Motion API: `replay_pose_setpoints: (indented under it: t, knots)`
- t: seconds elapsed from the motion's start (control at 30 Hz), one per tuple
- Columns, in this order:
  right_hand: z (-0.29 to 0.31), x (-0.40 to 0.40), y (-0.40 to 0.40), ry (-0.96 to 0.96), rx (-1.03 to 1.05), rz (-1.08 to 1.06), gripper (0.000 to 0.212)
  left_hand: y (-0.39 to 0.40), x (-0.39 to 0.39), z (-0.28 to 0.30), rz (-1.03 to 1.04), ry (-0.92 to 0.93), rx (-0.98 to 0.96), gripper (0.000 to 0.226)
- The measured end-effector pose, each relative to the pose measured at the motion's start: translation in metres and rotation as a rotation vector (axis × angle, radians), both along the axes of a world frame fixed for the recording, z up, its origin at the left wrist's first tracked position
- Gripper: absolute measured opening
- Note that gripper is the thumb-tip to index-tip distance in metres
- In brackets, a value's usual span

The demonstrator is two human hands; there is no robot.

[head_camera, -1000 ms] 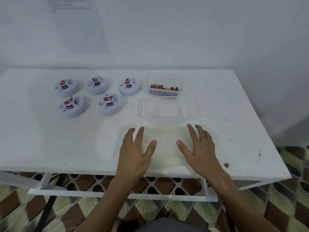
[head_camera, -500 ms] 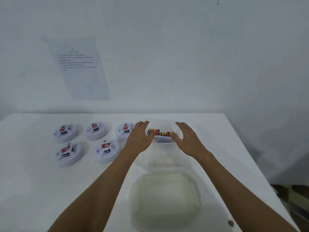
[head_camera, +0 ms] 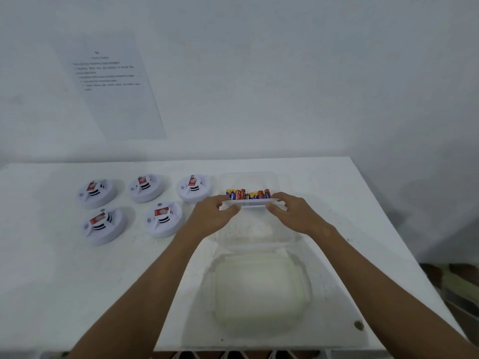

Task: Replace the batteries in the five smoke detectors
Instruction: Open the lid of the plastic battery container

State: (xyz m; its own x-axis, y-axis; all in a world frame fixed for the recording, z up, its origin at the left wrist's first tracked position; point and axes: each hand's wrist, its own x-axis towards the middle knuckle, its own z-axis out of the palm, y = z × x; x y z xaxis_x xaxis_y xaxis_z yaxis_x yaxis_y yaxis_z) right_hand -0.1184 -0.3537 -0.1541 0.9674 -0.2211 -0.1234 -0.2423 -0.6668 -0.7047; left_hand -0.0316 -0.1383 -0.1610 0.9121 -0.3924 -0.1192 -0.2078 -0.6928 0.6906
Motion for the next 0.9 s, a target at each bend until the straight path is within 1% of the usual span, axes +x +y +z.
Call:
replay_pose_setpoints:
  t: [0.07,0.17,0.27,0.5,0.6,0.67,0.8,0.9]
  knots:
    - [-0.001,-0.005,-0.001,0.003,0.001,0.003,0.047,0.005,-0.005,-0.001,-0.01,0.014,-0.002,0.058]
    - [-0.004,-0.011,-0.002,0.01,-0.016,0.012,0.049,0.008,-0.006,-0.005,-0.027,-0.037,0.017,0.049]
    - [-0.009,-0.016,0.0,0.022,-0.031,0.012,0.047,0.009,-0.009,-0.006,-0.02,-0.047,-0.013,0.046]
    - [-0.017,-0.017,0.012,-0.03,0.078,-0.059,0.043,0.009,-0.016,-0.009,0.023,-0.049,-0.076,0.052]
    - [-0.017,-0.015,0.013,-0.051,0.068,-0.077,0.04,0.009,-0.017,-0.012,0.03,-0.039,-0.08,0.054]
    - [-0.016,-0.014,0.01,-0.063,0.044,-0.081,0.039,0.007,-0.018,-0.013,0.041,-0.049,-0.089,0.051]
    - [-0.014,-0.016,0.008,-0.066,0.032,-0.069,0.04,0.004,-0.02,-0.014,0.072,-0.087,-0.106,0.039]
    - [-0.014,-0.016,0.008,-0.066,0.03,-0.07,0.04,0.003,-0.019,-0.012,0.088,-0.092,-0.105,0.036]
